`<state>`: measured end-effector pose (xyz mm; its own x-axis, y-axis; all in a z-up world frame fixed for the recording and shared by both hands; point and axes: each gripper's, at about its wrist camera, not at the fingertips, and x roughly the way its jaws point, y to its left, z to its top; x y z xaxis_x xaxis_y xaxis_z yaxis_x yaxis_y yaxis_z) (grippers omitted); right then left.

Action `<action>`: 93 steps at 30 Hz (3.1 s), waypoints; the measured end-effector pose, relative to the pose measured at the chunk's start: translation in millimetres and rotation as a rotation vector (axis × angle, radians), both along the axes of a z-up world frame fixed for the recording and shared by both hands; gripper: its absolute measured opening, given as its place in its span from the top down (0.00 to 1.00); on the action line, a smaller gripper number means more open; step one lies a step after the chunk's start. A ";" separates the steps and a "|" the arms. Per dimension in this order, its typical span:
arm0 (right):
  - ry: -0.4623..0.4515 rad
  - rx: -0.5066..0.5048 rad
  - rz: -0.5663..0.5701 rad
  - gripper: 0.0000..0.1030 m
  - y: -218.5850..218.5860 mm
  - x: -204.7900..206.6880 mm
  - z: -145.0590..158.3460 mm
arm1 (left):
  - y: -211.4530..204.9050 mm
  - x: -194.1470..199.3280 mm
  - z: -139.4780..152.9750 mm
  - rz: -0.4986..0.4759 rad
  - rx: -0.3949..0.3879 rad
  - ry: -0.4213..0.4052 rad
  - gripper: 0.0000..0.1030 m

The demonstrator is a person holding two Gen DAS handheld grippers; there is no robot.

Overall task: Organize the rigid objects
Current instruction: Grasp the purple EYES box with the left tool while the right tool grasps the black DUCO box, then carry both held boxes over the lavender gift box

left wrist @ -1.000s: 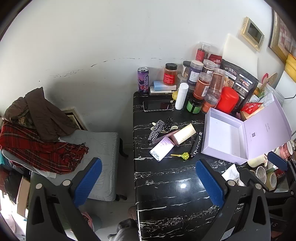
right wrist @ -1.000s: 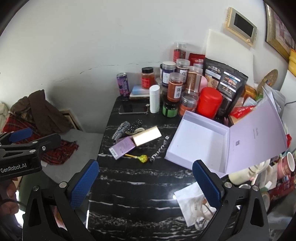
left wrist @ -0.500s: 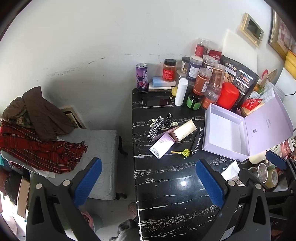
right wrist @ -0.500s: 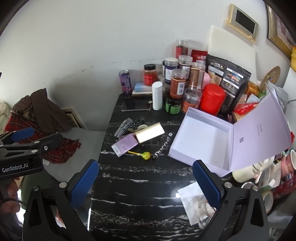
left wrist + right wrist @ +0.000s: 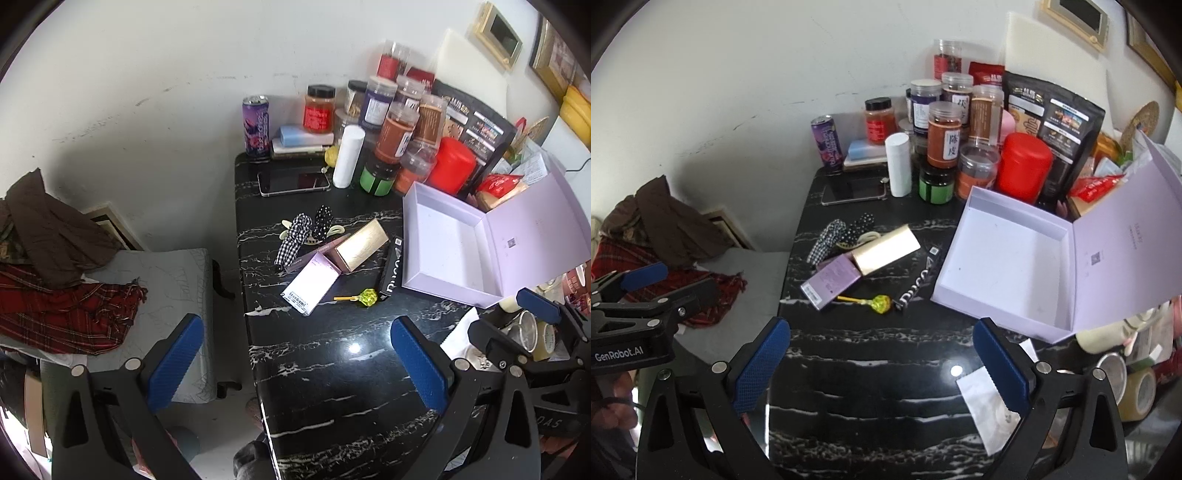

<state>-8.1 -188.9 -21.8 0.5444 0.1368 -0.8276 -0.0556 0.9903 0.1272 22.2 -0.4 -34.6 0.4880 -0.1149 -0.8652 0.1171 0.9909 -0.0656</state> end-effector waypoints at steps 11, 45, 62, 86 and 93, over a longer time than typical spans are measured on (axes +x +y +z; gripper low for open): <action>0.047 0.007 0.009 0.06 3.1 40.3 -43.0 | -6.8 42.7 -58.4 -0.079 0.016 0.050 0.00; 0.219 0.049 -0.130 0.53 -10.1 116.0 -169.9 | -50.3 112.1 -193.5 -0.296 0.124 0.165 0.34; 0.257 0.025 -0.137 0.82 -18.4 89.6 -178.2 | -45.0 83.8 -189.9 -0.297 0.056 0.202 0.47; 0.276 -0.008 -0.079 0.74 -14.6 80.7 -189.9 | -56.8 73.4 -192.4 -0.330 0.117 0.166 0.52; 0.264 -0.023 -0.049 0.82 -5.0 79.1 -188.1 | -49.4 72.0 -186.8 -0.290 0.040 0.221 0.51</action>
